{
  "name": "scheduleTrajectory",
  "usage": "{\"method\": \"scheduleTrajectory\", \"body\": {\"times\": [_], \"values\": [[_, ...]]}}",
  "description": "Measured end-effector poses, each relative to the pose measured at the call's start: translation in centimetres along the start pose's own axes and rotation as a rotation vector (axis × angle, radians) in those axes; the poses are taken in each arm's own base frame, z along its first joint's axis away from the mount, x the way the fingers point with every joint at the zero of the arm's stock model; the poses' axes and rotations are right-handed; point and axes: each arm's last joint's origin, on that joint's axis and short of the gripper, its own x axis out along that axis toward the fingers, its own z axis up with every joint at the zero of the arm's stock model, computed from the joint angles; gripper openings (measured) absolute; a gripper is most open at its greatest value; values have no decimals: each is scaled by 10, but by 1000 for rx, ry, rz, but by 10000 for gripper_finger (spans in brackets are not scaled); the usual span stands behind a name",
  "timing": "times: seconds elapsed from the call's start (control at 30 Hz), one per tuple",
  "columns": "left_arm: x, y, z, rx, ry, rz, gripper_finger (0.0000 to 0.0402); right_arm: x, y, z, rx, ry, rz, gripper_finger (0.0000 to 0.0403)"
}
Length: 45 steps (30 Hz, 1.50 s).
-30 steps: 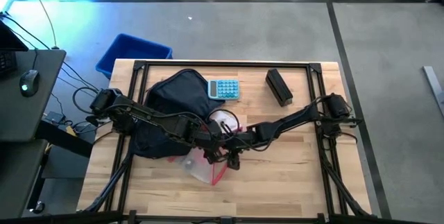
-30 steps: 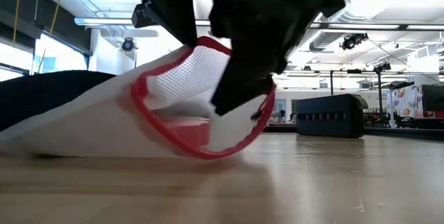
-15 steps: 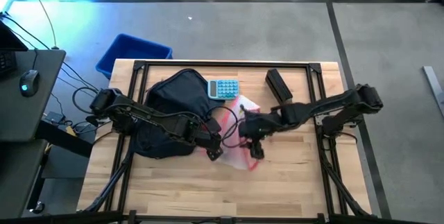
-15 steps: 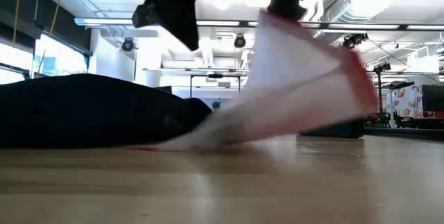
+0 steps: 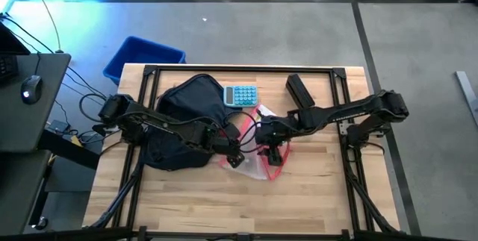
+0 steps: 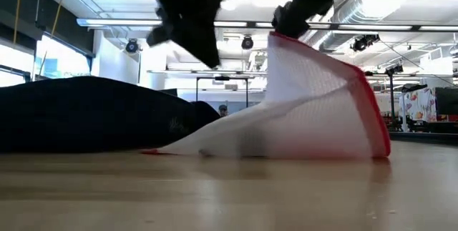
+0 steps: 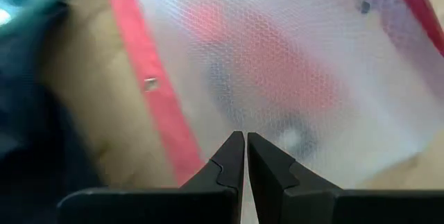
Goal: Unpack backpack
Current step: Put the pink medicine organizer into the transparent pink zip bag, then put the blue calculator into the transparent pink zip bag
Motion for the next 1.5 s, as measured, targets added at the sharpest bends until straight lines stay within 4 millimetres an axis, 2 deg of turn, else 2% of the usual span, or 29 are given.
{"method": "scheduleTrajectory", "body": {"times": [0.23, 0.37, 0.53, 0.7, 0.87, 1.0, 1.17, 1.33, 1.5], "values": [[63, 18, -33, -90, 5, -20, 0, 31, 2, -44, 187, 81, 1, 169], [83, 27, -49, -129, 88, -21, 0, 39, 6, -55, 282, 71, 10, 169], [82, 18, -65, -122, 150, -30, 0, 46, 7, -61, 355, 16, 27, 169], [70, 2, -87, -155, 218, -73, 0, 56, 7, -57, 399, -34, 48, 169], [54, -13, -117, -185, 287, -60, 0, 66, 9, -53, 434, -33, 134, 169], [47, -19, -130, -224, 275, -34, 0, 55, 6, -41, 548, 4, 246, 169], [45, -19, -134, -263, 261, -14, 0, 26, 0, -27, 559, 34, 313, 169], [50, -14, -125, -289, 258, 3, 0, -3, -11, -33, 543, 110, 132, 169], [47, -6, -113, -308, 223, 24, 0, -20, -20, -45, 557, 185, -15, 169]]}}
